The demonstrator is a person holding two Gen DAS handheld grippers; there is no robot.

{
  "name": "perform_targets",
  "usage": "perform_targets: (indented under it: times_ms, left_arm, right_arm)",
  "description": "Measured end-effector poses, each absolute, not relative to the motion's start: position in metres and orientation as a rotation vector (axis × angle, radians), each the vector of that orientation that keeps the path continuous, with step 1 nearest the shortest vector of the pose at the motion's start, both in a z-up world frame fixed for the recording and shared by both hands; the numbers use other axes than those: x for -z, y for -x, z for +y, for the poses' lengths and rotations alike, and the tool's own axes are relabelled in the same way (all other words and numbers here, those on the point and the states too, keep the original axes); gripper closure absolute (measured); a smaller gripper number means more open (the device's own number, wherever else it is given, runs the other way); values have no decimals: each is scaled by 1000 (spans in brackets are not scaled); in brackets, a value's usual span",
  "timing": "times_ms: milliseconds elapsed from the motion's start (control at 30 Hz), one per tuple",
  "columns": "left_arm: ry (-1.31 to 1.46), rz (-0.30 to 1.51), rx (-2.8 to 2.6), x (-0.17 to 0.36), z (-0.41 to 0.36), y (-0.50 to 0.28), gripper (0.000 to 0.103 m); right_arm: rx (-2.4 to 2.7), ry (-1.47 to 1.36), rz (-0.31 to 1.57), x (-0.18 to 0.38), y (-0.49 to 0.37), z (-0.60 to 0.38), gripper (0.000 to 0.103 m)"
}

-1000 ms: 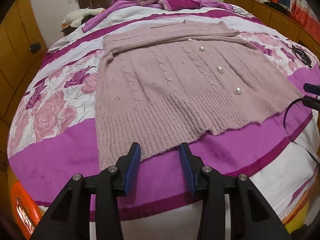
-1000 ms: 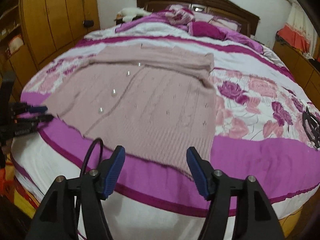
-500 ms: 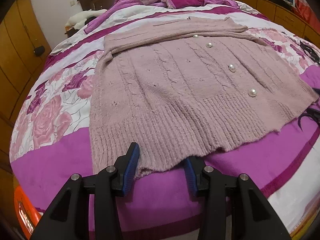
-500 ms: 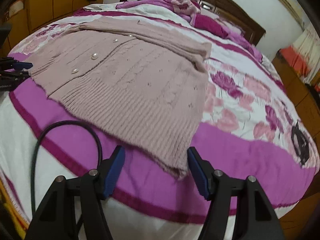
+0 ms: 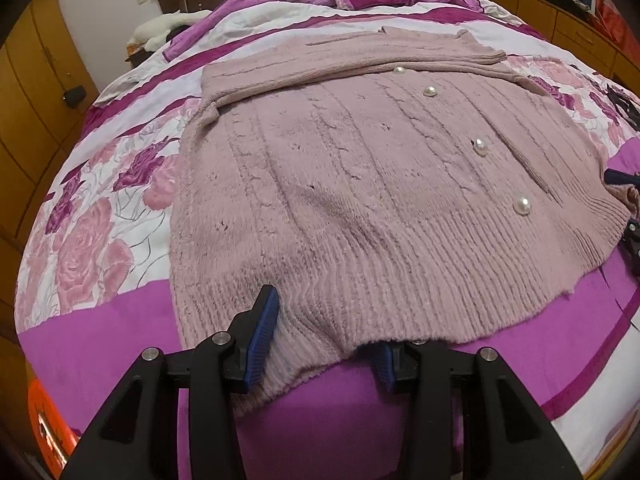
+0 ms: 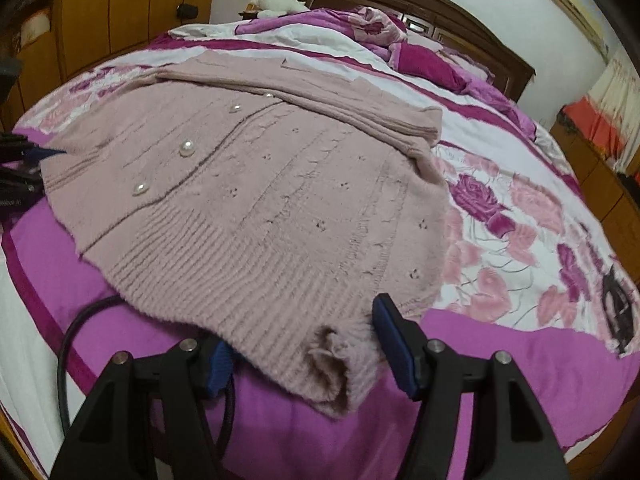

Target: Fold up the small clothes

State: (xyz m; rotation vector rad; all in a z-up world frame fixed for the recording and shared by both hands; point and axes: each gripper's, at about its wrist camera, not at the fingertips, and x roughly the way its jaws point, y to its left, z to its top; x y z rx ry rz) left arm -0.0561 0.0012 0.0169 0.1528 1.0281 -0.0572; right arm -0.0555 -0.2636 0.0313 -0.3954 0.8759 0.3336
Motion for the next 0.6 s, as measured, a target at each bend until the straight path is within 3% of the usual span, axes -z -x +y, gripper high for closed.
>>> perform_targets:
  times_ms: [100,233,600]
  left_arm:
    - [-140,1025,62,-16,2,54,82]
    - [-111,1013,68,-15,6,55,82]
    - [-78,1019,66,-10,9,56,82]
  right_arm:
    - [-345,363,873,-30,54,-265,59]
    - [-364,339,860,-31,54,-267,68]
    - [-360,271,881,-20,52,-270,68]
